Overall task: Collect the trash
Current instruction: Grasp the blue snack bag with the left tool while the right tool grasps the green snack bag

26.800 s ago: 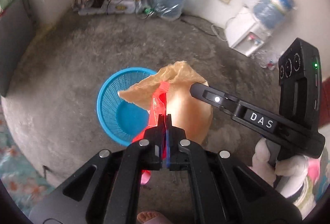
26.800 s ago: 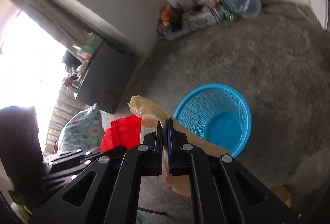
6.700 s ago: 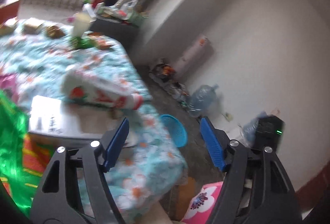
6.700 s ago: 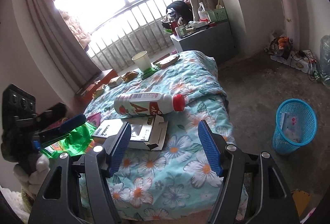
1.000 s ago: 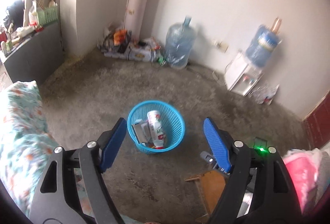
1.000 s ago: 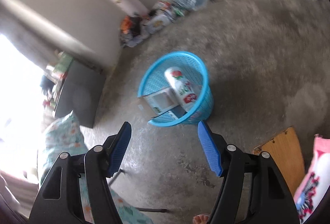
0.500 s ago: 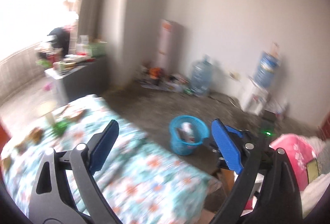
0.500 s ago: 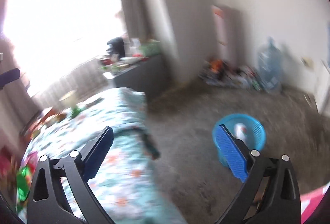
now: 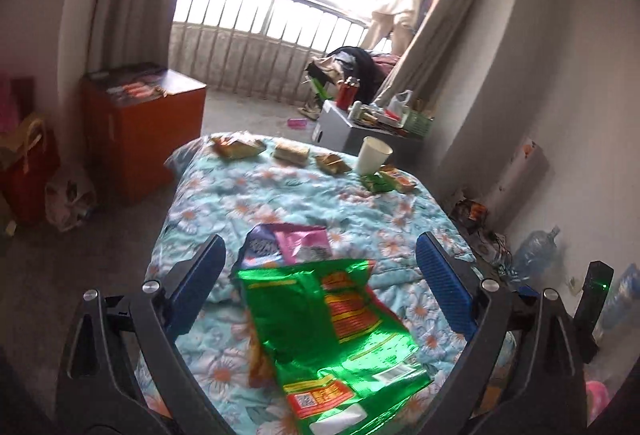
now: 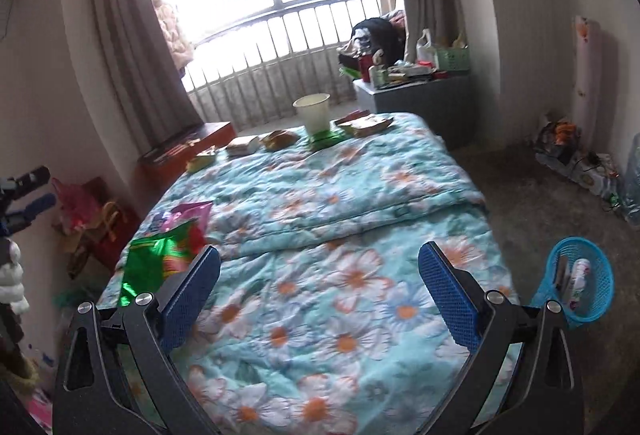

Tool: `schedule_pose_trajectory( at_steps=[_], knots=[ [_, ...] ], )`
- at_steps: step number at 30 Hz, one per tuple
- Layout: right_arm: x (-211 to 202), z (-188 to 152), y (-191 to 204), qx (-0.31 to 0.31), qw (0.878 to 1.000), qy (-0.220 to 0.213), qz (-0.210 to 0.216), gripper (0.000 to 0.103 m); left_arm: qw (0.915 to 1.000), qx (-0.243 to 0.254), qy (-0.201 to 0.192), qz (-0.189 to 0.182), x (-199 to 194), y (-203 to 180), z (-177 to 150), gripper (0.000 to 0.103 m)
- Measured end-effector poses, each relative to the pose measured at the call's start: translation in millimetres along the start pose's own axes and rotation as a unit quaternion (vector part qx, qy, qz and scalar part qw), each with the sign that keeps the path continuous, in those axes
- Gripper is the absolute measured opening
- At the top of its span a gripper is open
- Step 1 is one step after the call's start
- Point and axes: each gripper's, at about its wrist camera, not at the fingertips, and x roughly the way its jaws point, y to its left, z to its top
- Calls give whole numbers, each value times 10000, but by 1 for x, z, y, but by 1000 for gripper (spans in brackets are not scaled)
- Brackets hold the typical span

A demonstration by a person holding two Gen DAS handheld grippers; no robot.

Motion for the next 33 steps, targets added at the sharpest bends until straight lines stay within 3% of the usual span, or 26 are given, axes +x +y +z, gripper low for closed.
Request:
schedule_pose_trajectory(
  at_steps=[3, 6, 8, 11, 14, 19, 22, 24, 26, 33],
  knots=[
    [21, -4, 15, 342, 9960, 427, 708, 96, 9986, -447, 290, 18, 14, 29, -10, 92],
    [42, -8, 25, 757, 9857, 870, 1225, 96, 9960, -692, 560, -108, 35, 32, -19, 92],
    [53, -10, 32, 873, 9805, 1071, 1397, 96, 9953, -675, 686, -94, 45, 30, -26, 92],
    [70, -13, 42, 998, 9719, 1387, 1618, 94, 9947, -335, 904, 358, 61, 28, -36, 92],
    [95, -16, 48, 1124, 9623, 1745, 1756, 84, 9903, 33, 1138, 795, 78, 26, -47, 92],
    [135, -27, 62, 1236, 9467, 2287, 1905, 66, 9869, -98, 1442, 723, 89, 35, -62, 92],
    [152, -36, 69, 1210, 9369, 2641, 1942, 46, 9864, -147, 1480, 694, 87, 39, -64, 92],
    [156, -40, 69, 1292, 9290, 2768, 2087, 25, 9867, -176, 1466, 675, 85, 42, -64, 92],
    [152, -41, 65, 1293, 9299, 2756, 2065, 8, 9872, -227, 1445, 629, 83, 44, -63, 92],
    [117, -29, 21, 1606, 9384, 2312, 2002, 4, 9881, -343, 1433, 443, 88, 44, -59, 92]
  ],
)
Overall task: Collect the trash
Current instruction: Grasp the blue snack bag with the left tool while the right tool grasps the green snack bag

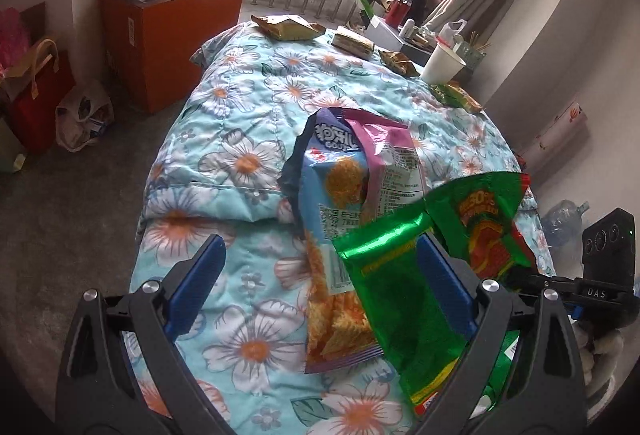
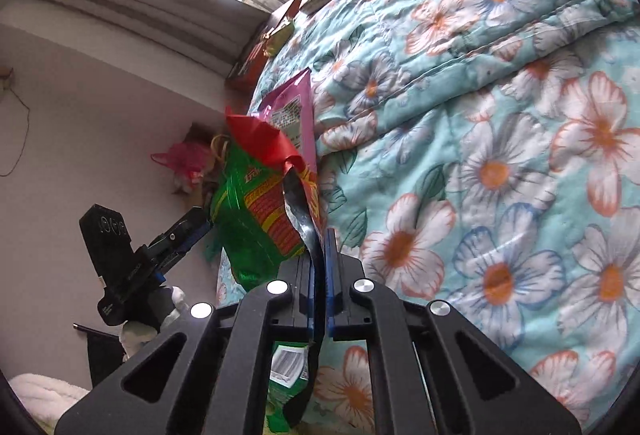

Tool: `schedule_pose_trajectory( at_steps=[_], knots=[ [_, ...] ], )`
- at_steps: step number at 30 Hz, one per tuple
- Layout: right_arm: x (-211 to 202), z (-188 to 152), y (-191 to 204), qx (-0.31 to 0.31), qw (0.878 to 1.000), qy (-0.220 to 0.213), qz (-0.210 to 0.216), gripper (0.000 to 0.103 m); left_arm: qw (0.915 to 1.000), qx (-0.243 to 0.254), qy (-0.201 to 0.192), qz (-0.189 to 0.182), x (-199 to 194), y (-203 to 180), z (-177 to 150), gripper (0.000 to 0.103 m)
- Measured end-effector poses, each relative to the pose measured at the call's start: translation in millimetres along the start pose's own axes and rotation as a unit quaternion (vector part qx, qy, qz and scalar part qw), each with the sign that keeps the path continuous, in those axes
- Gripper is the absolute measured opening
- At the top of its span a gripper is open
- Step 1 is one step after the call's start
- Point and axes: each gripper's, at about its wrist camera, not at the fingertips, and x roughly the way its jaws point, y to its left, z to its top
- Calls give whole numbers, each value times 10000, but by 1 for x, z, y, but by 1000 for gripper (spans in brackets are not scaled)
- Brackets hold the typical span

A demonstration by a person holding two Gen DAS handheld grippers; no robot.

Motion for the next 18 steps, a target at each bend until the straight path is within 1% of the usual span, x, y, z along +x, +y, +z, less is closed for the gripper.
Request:
schedule_pose_trajectory(
  at_steps=[4, 7, 8, 10, 11, 13, 14, 16, 17, 18],
  knots=[
    [-59, 3, -29, 312, 9969, -664, -291, 4, 10000, 27, 34, -86, 9, -6, 0, 92],
    [-102, 5, -60, 675, 9887, -1178, -640, 4, 9999, -89, 107, -63, 22, -5, 2, 92],
    [-115, 5, -72, 851, 9839, -1365, -780, 4, 9997, -166, 149, -90, 27, -3, 4, 92],
    [-131, 2, -87, 1116, 9762, -1584, -979, 4, 9986, -376, 327, -200, 41, 3, 8, 92],
    [-136, 0, -94, 1215, 9736, -1647, -1012, 4, 9975, -466, 417, -317, 48, 5, 10, 90],
    [-138, -3, -103, 1340, 9722, -1645, -993, 4, 9943, -713, 625, -482, 60, 11, 12, 72],
    [-135, -6, -105, 1351, 9728, -1604, -983, 5, 9927, -821, 706, -524, 64, 13, 12, 71],
    [-128, -11, -105, 1285, 9783, -1353, -901, 6, 9894, -963, 677, -845, 61, 13, 12, 63],
    [-124, -13, -103, 1232, 9812, -1220, -850, 8, 9863, -1009, 664, -1122, 58, 12, 12, 63],
    [-119, -15, -100, 1148, 9853, -1015, -757, 11, 9815, -1060, 583, -1486, 52, 11, 12, 63]
  ],
)
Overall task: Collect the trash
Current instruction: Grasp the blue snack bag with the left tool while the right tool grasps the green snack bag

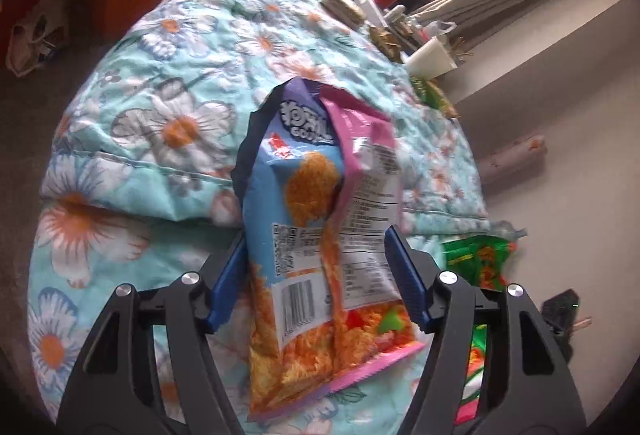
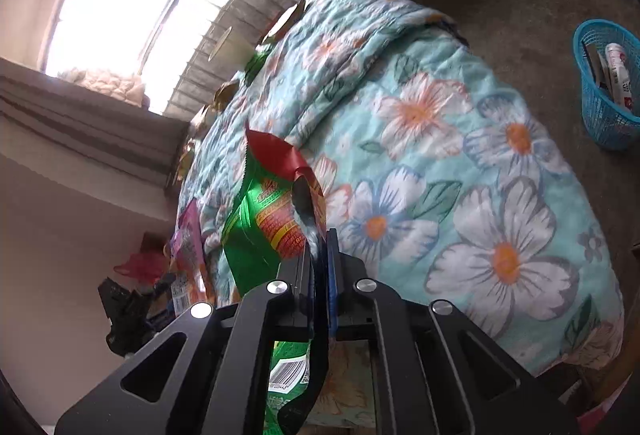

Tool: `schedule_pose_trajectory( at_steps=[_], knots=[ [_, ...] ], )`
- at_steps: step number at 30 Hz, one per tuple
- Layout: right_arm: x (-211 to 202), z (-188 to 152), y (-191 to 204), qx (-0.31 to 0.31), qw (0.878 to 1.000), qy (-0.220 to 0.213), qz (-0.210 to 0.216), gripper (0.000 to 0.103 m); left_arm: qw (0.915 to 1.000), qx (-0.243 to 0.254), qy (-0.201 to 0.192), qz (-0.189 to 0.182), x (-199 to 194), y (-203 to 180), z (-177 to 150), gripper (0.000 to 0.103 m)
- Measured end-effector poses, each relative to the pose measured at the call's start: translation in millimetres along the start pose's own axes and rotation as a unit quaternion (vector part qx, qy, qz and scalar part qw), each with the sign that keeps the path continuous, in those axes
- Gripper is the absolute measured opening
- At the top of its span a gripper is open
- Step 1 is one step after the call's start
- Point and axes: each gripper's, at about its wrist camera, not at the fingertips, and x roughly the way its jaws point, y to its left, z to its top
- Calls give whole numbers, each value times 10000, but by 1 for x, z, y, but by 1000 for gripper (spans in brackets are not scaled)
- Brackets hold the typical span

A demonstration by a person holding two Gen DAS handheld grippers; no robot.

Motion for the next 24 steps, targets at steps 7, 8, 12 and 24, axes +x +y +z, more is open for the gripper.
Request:
schedule_pose_trajectory(
  at_steps=[7, 8, 12, 24],
  knots=[
    [11, -2, 11, -393, 9987, 330, 18, 59, 9982, 218, 197, -521, 12, -20, -7, 69],
    [12, 2, 9, -355, 9988, 320, 50, 59, 9984, 231, 257, -443, 19, -22, -9, 69],
    [20, 6, 6, -265, 9986, 409, 215, 59, 9989, 144, 353, -282, 39, -30, -13, 63],
    [36, 0, -1, -32, 9983, 492, 297, 27, 9972, -82, 254, -705, 47, -43, -15, 40]
  ],
)
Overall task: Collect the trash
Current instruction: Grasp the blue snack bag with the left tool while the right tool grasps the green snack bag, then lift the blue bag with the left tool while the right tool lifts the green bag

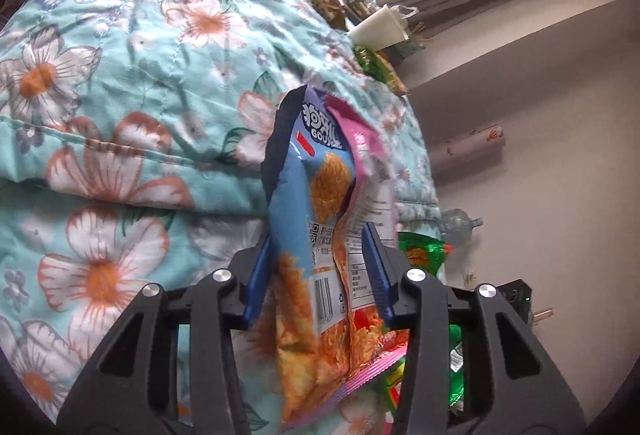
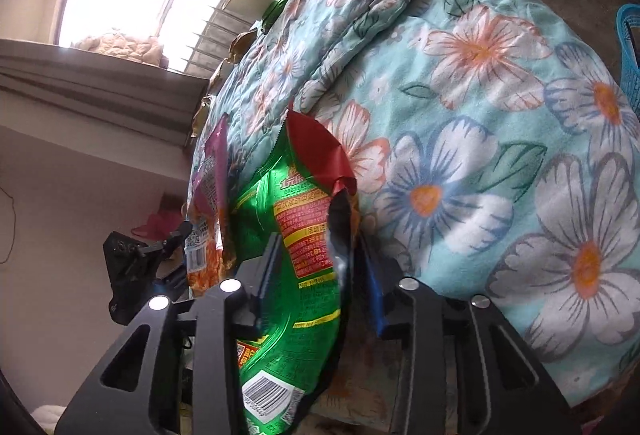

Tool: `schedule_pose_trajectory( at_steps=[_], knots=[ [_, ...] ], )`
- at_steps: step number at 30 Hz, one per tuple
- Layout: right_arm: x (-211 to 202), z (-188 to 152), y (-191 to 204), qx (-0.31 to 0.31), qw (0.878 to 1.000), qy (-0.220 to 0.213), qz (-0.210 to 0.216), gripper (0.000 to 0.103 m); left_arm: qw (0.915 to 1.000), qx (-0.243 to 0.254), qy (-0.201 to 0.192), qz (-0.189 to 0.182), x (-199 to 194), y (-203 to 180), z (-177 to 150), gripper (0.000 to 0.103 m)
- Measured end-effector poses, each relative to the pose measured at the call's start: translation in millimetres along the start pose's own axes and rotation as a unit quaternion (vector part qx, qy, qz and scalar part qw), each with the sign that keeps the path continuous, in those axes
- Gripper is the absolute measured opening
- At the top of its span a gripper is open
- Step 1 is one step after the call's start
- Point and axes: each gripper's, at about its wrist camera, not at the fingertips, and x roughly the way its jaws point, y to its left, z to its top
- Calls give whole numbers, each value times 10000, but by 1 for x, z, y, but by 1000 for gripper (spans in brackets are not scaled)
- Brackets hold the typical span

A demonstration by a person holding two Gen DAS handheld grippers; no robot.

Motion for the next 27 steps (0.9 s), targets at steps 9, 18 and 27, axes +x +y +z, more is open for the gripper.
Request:
schedule_pose_trajectory(
  at_steps=[9, 18, 27],
  knots=[
    [15, -8, 3, -58, 10000, 11, -11, 11, 9938, 1115, -26, 29, 5, -59, -8, 40],
    [-5, -12, 18, -389, 9981, -382, -274, 5, 9881, 1439, 68, 532, 19, -67, -15, 10],
    [-68, -11, 64, -1324, 9660, -1562, -1578, 5, 9288, 2944, -711, 2133, -55, -110, -16, 7]
  ],
)
